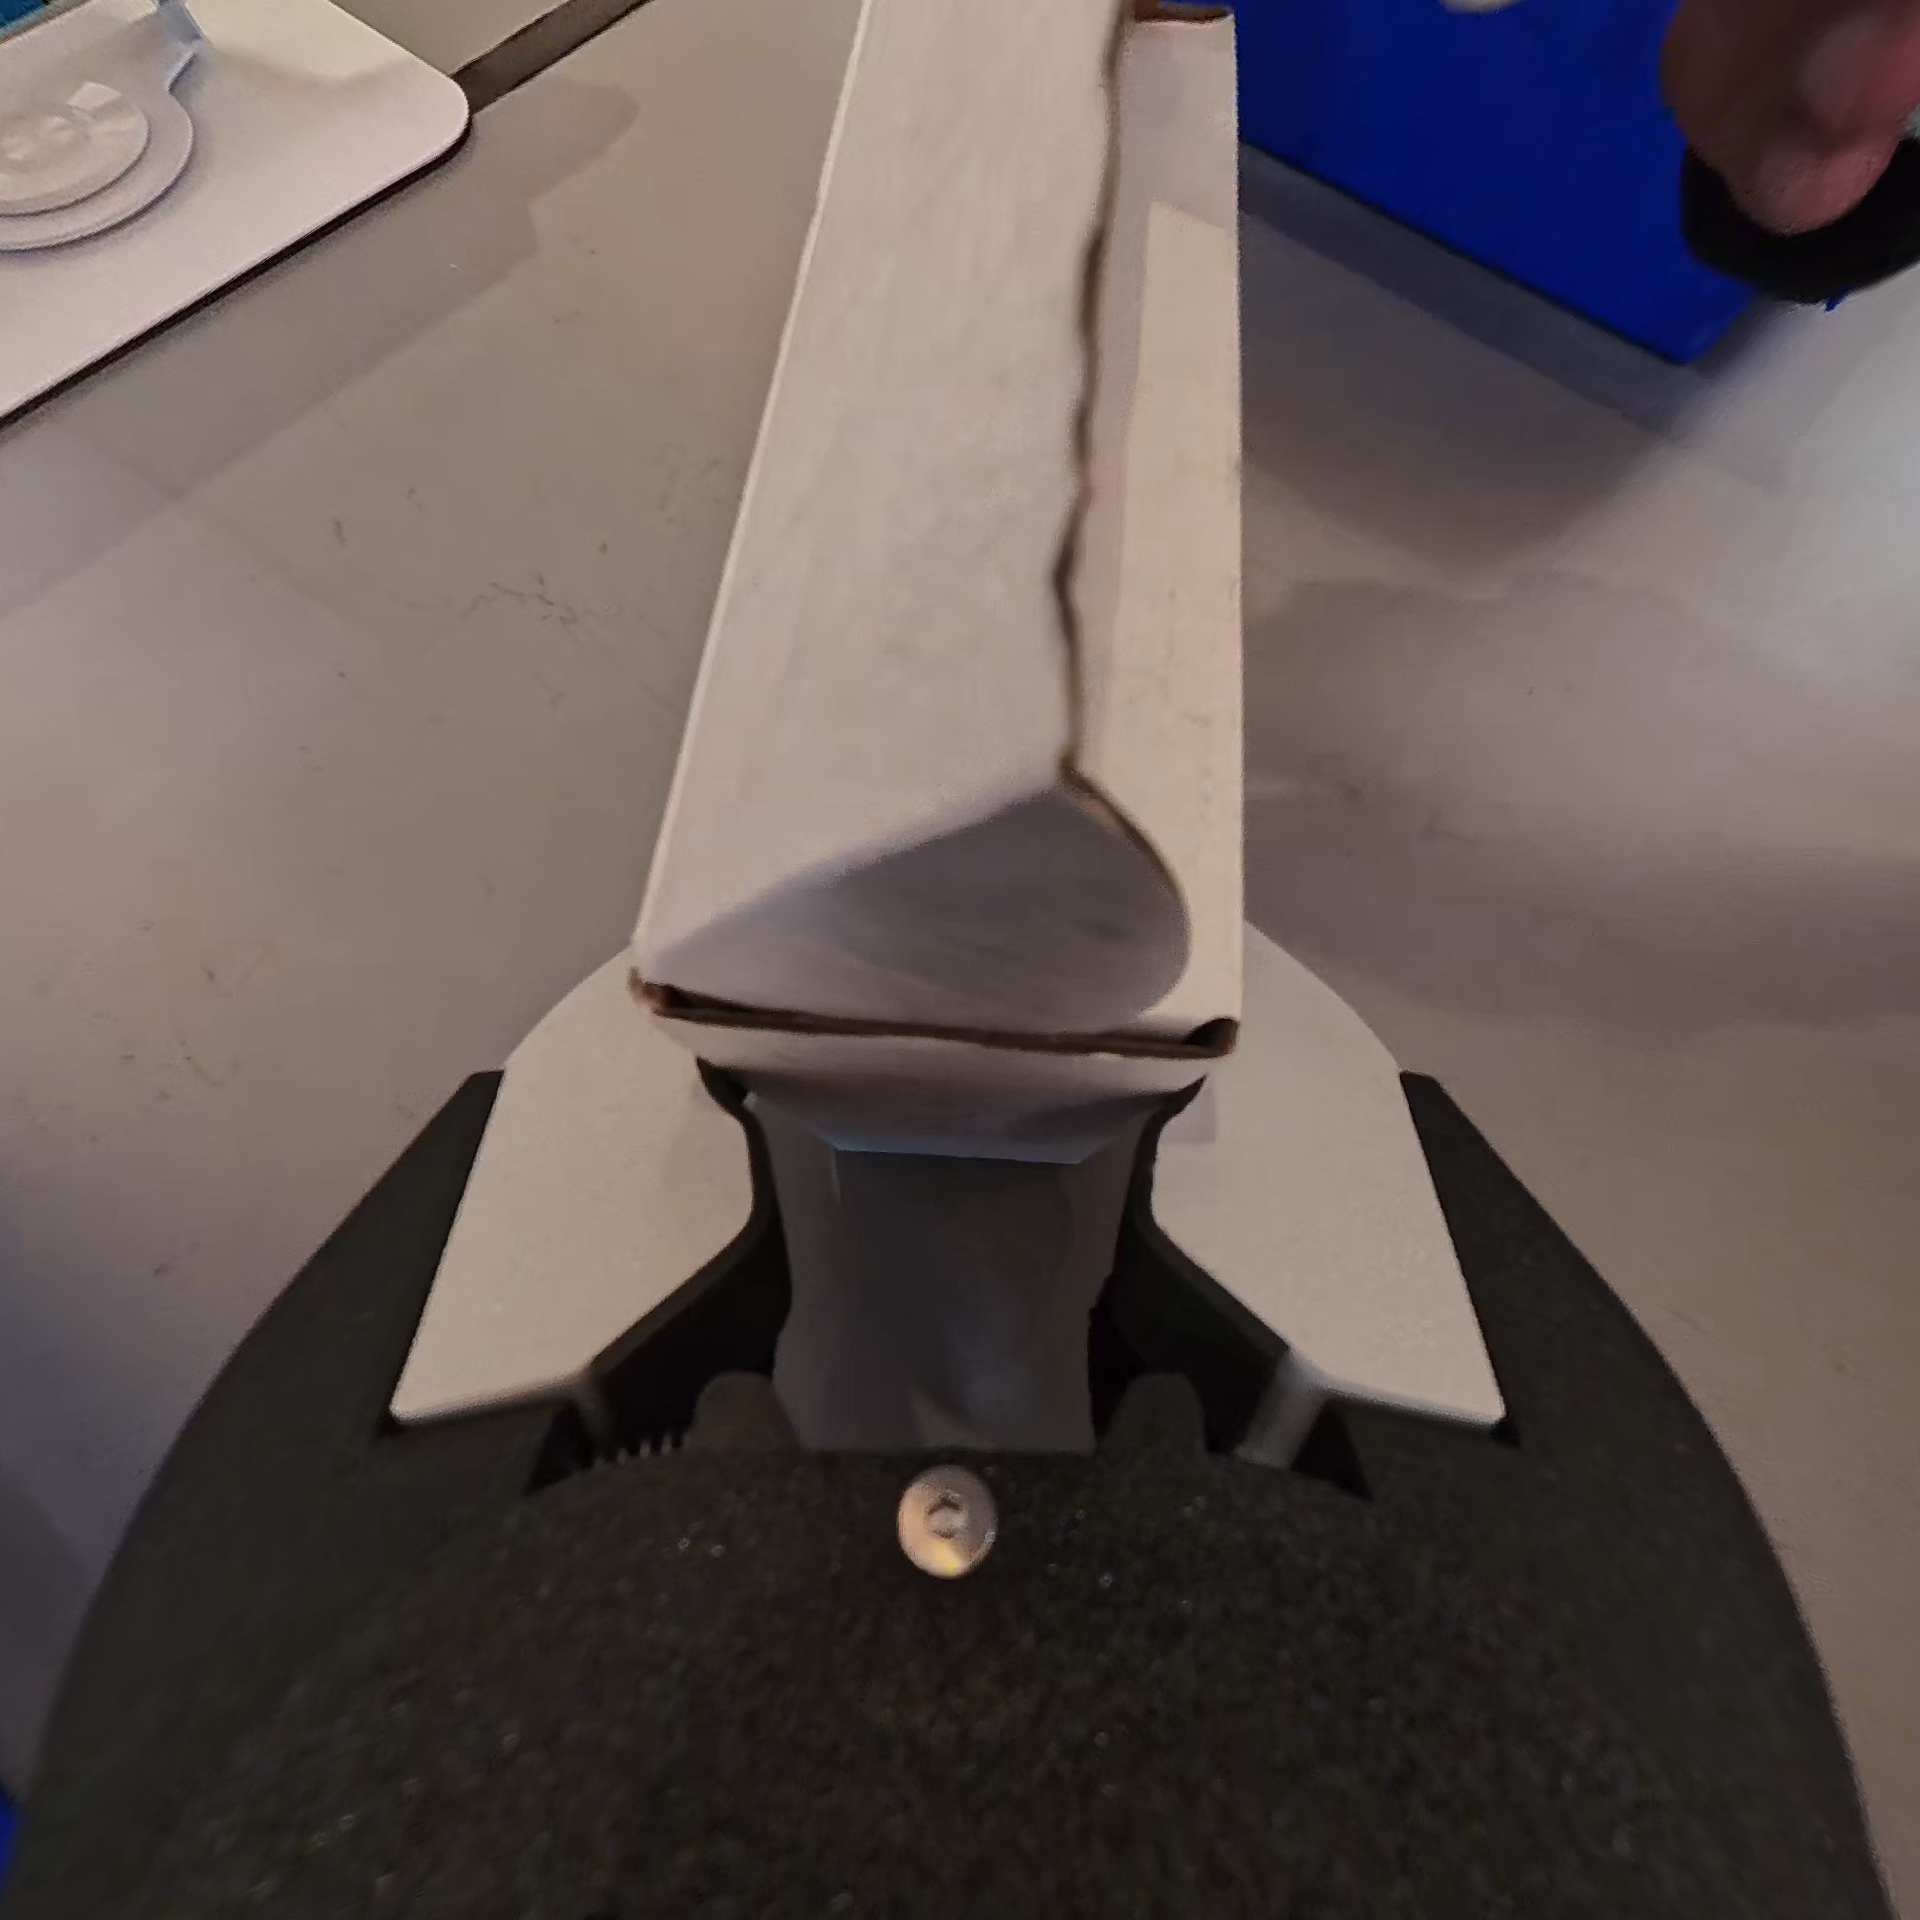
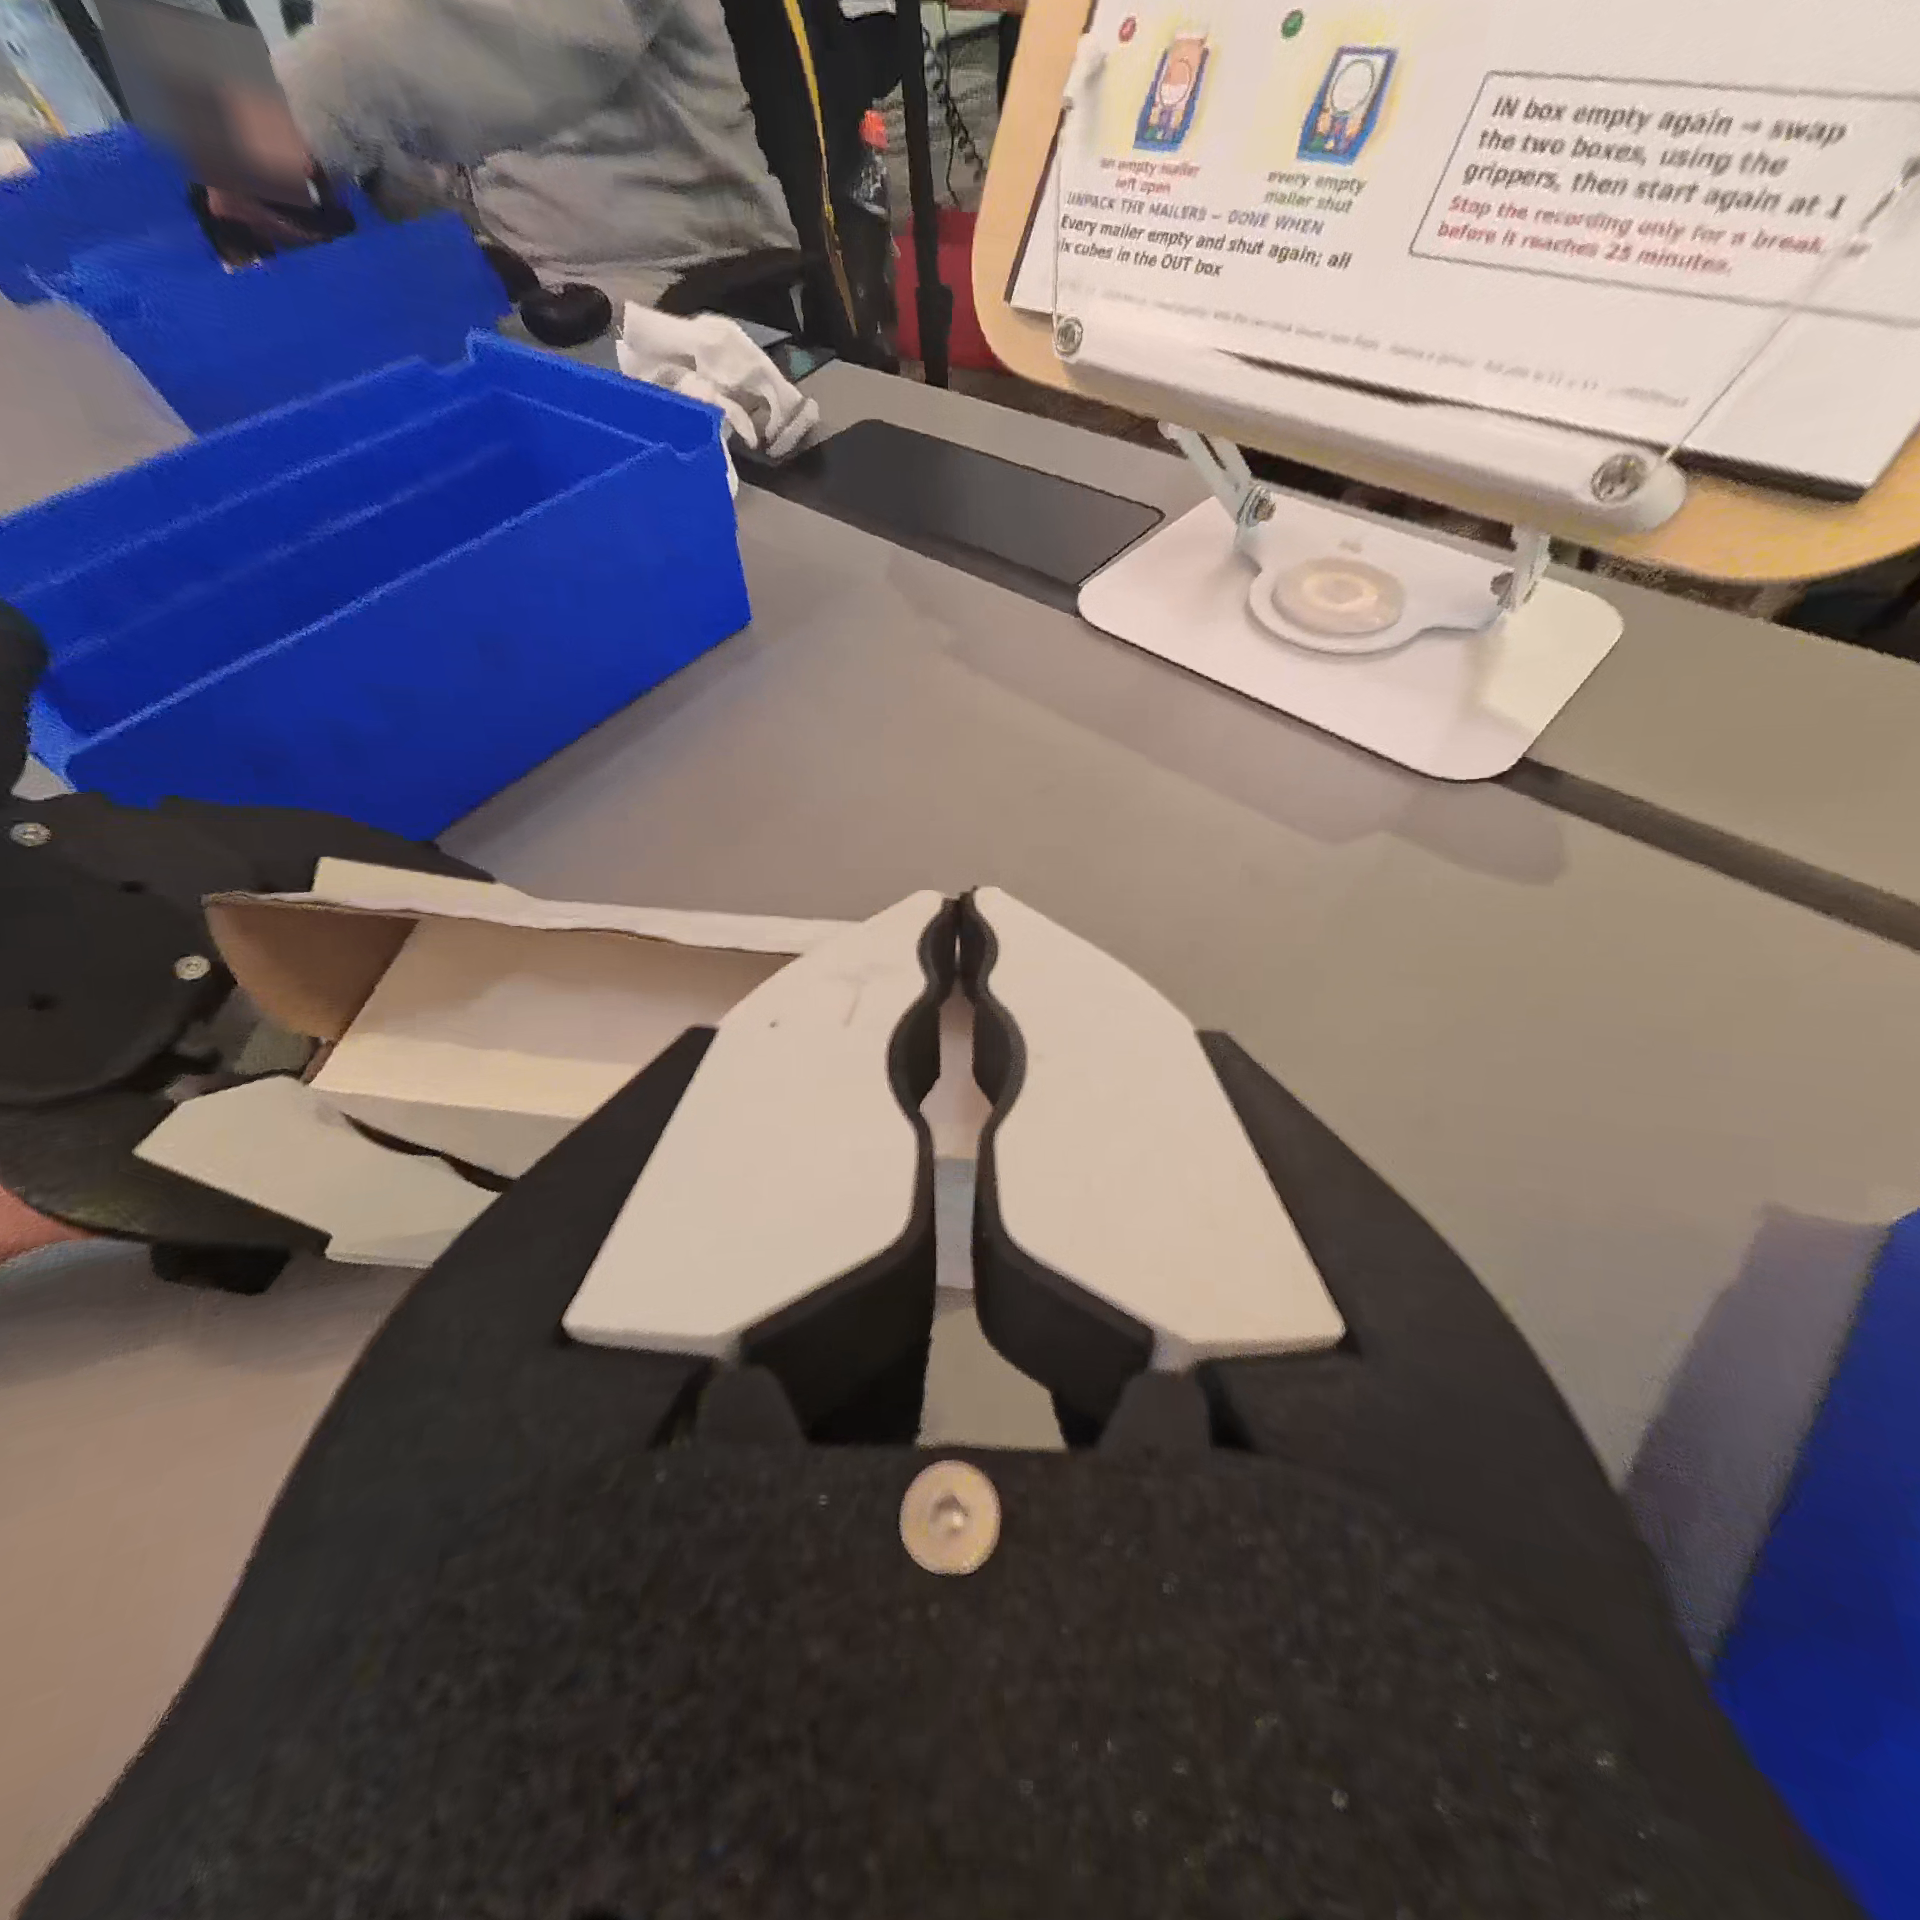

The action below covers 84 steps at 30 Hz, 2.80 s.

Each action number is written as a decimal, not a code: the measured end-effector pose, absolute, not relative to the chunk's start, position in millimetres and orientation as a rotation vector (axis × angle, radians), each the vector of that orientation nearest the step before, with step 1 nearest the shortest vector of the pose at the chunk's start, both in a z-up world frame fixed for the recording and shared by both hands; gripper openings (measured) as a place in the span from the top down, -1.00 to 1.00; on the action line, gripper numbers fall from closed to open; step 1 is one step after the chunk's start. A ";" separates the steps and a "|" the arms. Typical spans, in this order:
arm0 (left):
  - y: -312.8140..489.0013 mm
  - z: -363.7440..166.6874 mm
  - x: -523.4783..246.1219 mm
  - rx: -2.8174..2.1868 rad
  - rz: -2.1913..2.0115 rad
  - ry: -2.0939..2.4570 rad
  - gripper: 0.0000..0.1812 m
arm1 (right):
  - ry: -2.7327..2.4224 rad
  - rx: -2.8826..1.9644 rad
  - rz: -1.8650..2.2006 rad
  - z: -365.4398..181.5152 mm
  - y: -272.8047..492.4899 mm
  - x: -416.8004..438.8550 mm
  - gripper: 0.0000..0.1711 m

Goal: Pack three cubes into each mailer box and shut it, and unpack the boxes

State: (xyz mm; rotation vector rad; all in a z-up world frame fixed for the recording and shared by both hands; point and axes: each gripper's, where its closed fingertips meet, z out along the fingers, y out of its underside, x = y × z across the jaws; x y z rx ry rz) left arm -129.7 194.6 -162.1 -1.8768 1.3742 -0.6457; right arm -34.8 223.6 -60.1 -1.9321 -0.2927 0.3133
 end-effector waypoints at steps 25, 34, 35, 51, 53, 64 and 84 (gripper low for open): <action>194.1 -162.1 -128.0 -1.873 -0.653 1.365 0.17 | -0.511 -1.773 0.186 -79.6 177.4 -163.9 1.00; 194.3 -162.2 -127.8 -1.873 -0.651 1.366 0.16 | -0.494 -1.792 0.232 -88.8 175.9 -162.9 1.00; 194.0 -162.1 -127.6 -1.872 -0.655 1.364 0.16 | -0.516 -1.792 0.247 -85.0 174.5 -163.3 1.00; 194.6 -162.2 -127.3 -1.875 -0.653 1.351 0.16 | -0.212 -1.805 0.146 -91.5 201.8 -21.9 1.00; 194.3 -162.2 -127.2 -1.874 -0.647 1.355 0.16 | -0.193 -1.780 0.170 -91.8 201.1 -21.6 1.00; 194.8 -162.2 -126.8 -1.879 -0.657 1.348 0.16 | -0.540 -1.598 0.265 -72.0 172.5 -125.6 1.00; 195.1 -162.1 -125.6 -1.865 -0.667 1.343 0.16 | -0.234 -1.705 0.146 -74.6 203.1 -22.9 1.00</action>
